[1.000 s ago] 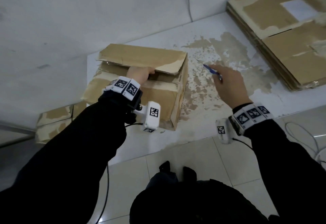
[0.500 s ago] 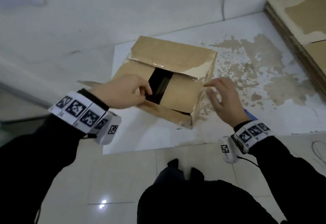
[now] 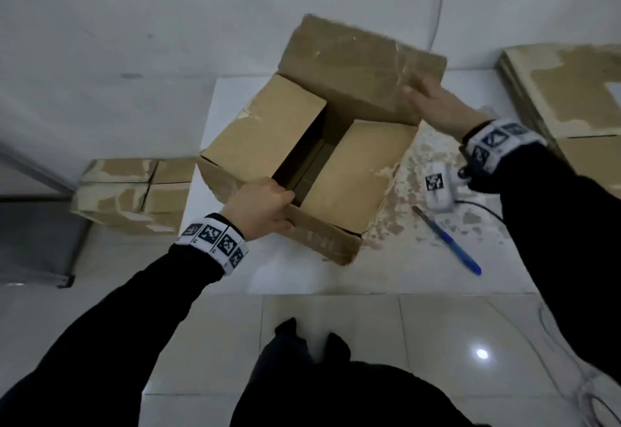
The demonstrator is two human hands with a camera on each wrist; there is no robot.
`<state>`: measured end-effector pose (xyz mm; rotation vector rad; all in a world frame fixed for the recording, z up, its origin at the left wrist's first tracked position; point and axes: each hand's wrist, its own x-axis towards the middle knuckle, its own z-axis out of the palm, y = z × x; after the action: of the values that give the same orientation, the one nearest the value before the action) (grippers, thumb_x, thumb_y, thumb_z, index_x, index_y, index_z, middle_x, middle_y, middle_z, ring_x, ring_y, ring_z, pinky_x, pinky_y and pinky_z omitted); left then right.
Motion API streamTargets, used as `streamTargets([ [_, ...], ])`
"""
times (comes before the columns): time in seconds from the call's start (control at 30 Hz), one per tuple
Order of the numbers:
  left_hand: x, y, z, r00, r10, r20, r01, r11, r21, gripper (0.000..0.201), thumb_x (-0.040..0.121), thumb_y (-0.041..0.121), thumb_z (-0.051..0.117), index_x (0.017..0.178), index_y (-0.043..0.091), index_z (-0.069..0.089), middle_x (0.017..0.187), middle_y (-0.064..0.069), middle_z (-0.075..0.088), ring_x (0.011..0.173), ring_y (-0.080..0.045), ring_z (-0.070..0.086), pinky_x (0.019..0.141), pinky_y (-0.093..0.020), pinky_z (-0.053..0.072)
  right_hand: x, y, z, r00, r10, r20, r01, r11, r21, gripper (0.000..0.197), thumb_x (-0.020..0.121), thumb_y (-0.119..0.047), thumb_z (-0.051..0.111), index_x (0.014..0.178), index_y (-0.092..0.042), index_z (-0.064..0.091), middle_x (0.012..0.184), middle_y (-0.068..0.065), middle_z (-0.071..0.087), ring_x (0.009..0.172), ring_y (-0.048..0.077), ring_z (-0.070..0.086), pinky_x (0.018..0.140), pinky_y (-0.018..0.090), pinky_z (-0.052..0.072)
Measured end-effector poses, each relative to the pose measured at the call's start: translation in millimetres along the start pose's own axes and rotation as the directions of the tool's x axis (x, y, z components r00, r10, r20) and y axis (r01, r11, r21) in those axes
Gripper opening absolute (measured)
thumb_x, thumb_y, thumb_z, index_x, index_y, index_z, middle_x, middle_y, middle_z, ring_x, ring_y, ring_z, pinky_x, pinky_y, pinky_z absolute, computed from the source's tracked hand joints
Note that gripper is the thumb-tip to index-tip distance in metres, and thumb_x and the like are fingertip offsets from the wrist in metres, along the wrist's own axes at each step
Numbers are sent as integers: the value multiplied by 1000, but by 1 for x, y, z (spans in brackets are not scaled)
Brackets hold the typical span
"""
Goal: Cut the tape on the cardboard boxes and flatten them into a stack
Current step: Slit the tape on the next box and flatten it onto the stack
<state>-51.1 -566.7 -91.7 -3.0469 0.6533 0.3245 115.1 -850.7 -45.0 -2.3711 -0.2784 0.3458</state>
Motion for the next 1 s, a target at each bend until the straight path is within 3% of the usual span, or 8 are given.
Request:
streamTargets([
  [0.13,2,2,3,1000,11,7,-12,997,75,35,88,44,60,82,13,43,86,-8,61,83,-29,56,71,-35,37,20,-1,20,925,317,208,-273,938,-215,62,101,-48,21,140,-4,40,147,15,37,135,28,36,111,36,21],
  [0.3,4,1,5,999,1,40,-7,987,159,34,91,49,52,89,16,45,95,-5,62,90,-25,56,84,-32,37,2,-55,64,984,47,174,48,861,-505,58,101,-47,25,144,-11,34,153,12,28,141,30,23,113,42,13],
  [0.43,3,1,2,999,21,34,-27,981,194,38,90,51,52,96,14,52,98,-5,64,93,-24,57,85,-32,37,-17,-85,101,798,194,571,196,813,-548,65,99,-53,17,147,-13,33,154,8,26,143,27,22,117,39,11],
  [0.53,1,0,-1,999,49,22,-52,977,208,40,90,52,52,100,13,53,103,-6,63,98,-24,56,84,-30,36,-35,-87,77,889,22,457,198,883,-427,57,94,-59,29,127,-22,57,136,1,51,127,22,44,111,49,26],
  [0.7,-11,-8,-22,996,84,27,-87,922,378,69,80,71,50,114,11,56,115,-9,59,110,-26,50,100,-35,32,-110,-95,21,974,-212,-75,171,916,-363,34,98,-38,43,108,-12,62,112,8,60,103,22,52,88,32,36],
  [0.83,-32,-38,-55,988,19,-155,46,913,406,73,81,74,44,116,11,59,119,-11,56,118,-29,46,114,-42,18,-162,-57,11,954,137,-268,-241,881,-407,66,85,-69,30,118,-19,57,117,10,60,105,25,52,101,49,32],
  [0.93,-44,-82,-73,949,-163,-269,248,914,321,63,85,67,44,113,13,60,118,-12,59,118,-29,48,113,-47,14,-163,-29,39,885,459,-78,-464,853,-240,117,56,-99,15,139,-22,41,143,11,45,127,32,44,109,50,28],
  [1.0,-44,-111,-74,923,-346,-168,381,882,279,68,85,71,38,112,13,62,115,-11,63,118,-28,51,114,-52,6,-152,-30,69,830,553,68,-555,831,22,106,67,-90,27,144,-18,33,147,10,38,131,32,40,103,48,39],
])
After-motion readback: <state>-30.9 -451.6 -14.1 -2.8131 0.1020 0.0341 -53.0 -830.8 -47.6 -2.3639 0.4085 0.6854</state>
